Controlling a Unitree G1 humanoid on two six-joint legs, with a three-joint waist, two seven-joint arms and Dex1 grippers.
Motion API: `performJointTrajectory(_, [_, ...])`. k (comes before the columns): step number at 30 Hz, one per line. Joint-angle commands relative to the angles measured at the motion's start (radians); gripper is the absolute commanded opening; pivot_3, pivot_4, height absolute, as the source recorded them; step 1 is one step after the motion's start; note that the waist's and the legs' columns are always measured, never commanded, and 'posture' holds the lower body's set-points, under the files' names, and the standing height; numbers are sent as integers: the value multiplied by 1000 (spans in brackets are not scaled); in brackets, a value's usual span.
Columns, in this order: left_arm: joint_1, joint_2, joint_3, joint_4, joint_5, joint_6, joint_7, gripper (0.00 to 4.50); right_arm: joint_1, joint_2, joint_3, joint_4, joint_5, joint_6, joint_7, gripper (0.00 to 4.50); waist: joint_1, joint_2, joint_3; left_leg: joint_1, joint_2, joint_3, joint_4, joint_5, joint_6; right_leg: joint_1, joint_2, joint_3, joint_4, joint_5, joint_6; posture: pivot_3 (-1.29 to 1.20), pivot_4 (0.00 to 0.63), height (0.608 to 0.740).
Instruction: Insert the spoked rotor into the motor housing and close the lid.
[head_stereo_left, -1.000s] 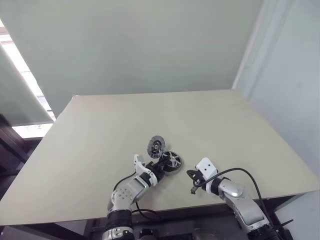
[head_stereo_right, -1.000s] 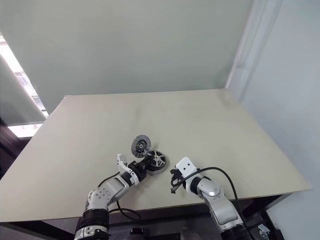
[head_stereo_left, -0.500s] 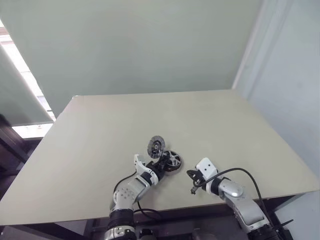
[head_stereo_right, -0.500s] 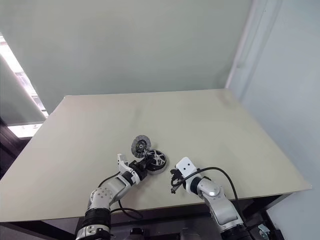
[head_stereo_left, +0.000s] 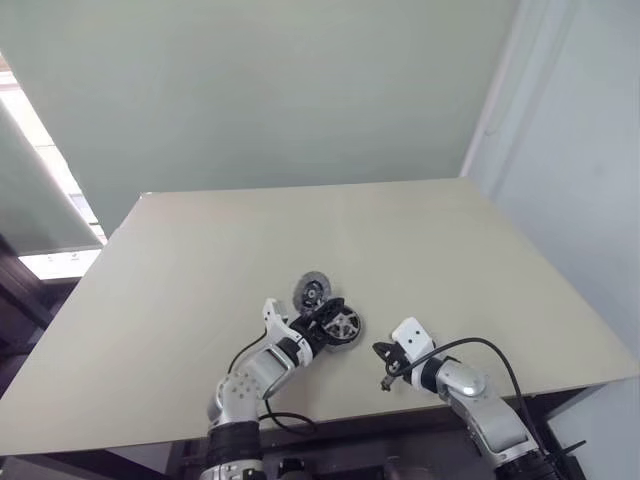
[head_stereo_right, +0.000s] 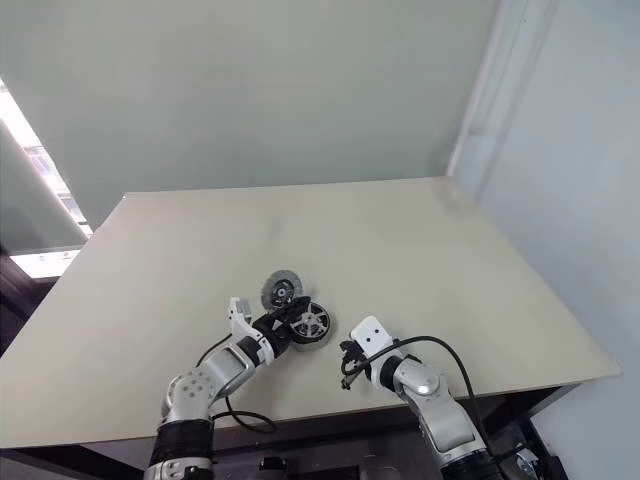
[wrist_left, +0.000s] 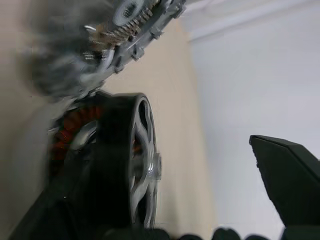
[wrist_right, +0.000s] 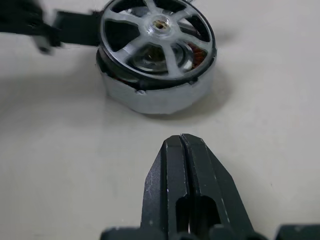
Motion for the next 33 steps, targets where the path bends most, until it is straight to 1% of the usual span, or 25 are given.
performJointTrajectory(1, [23, 38, -26, -201, -35, 70, 60, 4482, -8, 1, -13, -24, 9, -23, -6, 0, 2, 0, 0, -1, 0, 0, 0, 0, 0, -1, 0, 0, 0, 0, 0, 0, 0, 740])
performJointTrajectory(5, [47, 97, -26, -351, -50, 122, 114, 4482, -12, 3, -12, -11, 10, -27, -6, 0, 3, 0, 0, -1, 0, 0, 1, 0, 0, 0, 0, 0, 0, 0, 0, 0, 0, 740])
performJointTrajectory(8, [61, 156, -41, -449, -70, 154, 114, 4482, -21, 7, -9, 2, 10, -31, -2, 0, 2, 0, 0, 0, 0, 0, 1, 0, 0, 0, 0, 0, 0, 0, 0, 0, 0, 740])
performJointTrajectory(11, [80, 243, -77, -519, -53, 178, 82, 4482, -29, 10, -7, 13, 11, -37, 1, 0, 3, 0, 0, 0, 0, 0, 1, 0, 0, 0, 0, 0, 0, 0, 0, 0, 0, 740])
performJointTrajectory(14, [98, 311, -135, -539, -8, 161, 33, 4482, -36, 14, -4, 25, 9, -44, 4, 0, 2, 1, 0, 0, 0, 0, 0, 0, 0, 0, 0, 0, 0, 0, 0, 0, 0, 740])
performJointTrajectory(18, [110, 400, -322, -487, 216, 3, -47, 4482, -39, 20, 0, 30, 8, -50, 6, 0, 3, 1, 0, 0, 0, 1, 1, 0, 0, 0, 0, 0, 0, 0, 0, 0, 0, 740])
performJointTrajectory(21, [97, 384, -386, -421, 284, -77, -91, 3863, -42, 23, 2, 32, 7, -51, 4, 0, 3, 1, 0, 0, 0, 1, 1, 0, 0, 1, 0, 1, 0, 0, 0, 0, 0, 740])
performJointTrajectory(22, [84, 373, -417, -383, 323, -116, -103, 3549, -40, 22, 2, 30, 7, -51, 4, 0, 3, 1, 0, 0, 0, 1, 1, 0, 0, 1, 0, 1, 0, 0, 0, 0, 0, 740])
performJointTrajectory(24, [52, 354, -480, -299, 413, -195, -118, 2851, -34, 19, 3, 24, 7, -53, 5, 0, 4, 1, 0, 0, -1, 1, 1, 0, 0, 0, 0, 1, 0, 0, 0, 0, 0, 740])
performJointTrajectory(27, [0, 302, -531, -168, 515, -323, -130, 1771, -25, 18, 2, 14, 6, -51, 0, 0, 4, 1, 0, 0, 0, 1, 1, 0, 0, 0, 0, 1, 0, 0, 0, 0, 0, 740])
performJointTrajectory(29, [-40, 262, -551, -75, 583, -399, -115, 1078, -19, 15, 2, 7, 5, -51, -3, 0, 4, 1, 0, 0, -1, 1, 1, 0, 0, 0, 0, 0, 0, 0, 0, 0, 0, 740])
performJointTrajectory(32, [-75, 226, -555, 23, 648, -474, -113, 35, -12, 16, 2, -1, 4, -49, -7, 0, 3, 1, 0, 0, -1, 1, 1, 0, 0, 0, 0, 1, 0, 0, 0, 0, 0, 740])
performJointTrajectory(33, [-86, 216, -559, 53, 664, -485, -116, 35, -9, 17, 2, -4, 4, -49, -9, 0, 3, 1, 0, 0, -1, 1, 1, 0, 0, 0, 0, 1, 0, 0, 0, 0, 0, 740])
